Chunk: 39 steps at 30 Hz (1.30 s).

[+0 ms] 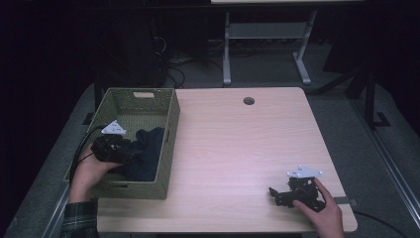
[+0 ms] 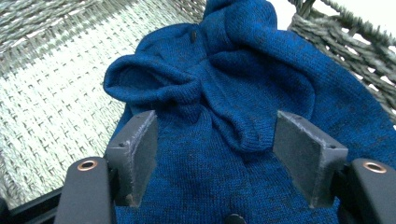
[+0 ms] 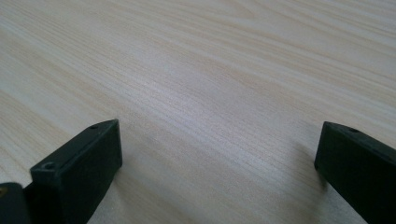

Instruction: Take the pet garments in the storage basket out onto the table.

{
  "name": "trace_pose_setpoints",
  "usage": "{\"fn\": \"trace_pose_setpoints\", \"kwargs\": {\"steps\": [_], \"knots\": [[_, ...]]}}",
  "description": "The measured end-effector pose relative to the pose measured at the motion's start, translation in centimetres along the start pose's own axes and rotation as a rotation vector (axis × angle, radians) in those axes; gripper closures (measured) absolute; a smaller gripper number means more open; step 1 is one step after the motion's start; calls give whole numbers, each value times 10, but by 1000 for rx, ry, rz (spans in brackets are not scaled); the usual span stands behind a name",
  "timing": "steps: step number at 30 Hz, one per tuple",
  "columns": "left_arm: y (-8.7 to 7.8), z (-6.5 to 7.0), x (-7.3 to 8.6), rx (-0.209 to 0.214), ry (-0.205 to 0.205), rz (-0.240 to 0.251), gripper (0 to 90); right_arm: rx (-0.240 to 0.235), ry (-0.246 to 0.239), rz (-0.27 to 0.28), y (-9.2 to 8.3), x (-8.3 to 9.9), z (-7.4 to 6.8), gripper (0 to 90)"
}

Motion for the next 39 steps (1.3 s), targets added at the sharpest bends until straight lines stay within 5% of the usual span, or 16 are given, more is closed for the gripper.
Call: {"fn": "trace_pose_setpoints", "kwargs": {"steps": [12,17,22,28,39], "knots": [[20,1,15,38,51,-127,288,0,0,0,0,0,0,4],[22,1,17,50,44,-130,309,0,0,0,0,0,0,4],[23,4,19,106,34,-149,527,0,3,2,0,0,0,4],[24,2,20,116,19,-181,770,0,0,0,0,0,0,4],[14,-9,10,89,-87,-93,834,0,0,0,0,0,0,4]]}}
Point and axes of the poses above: each handheld gripper's, and its own axes: y roughly forward along the jaws, x roughly out of its underside, z roughly to its right, the point moved 6 cm from there along y, roughly forward along the jaws, and after that the axes turned 13 degrees about -x, right-handed, at the moved point
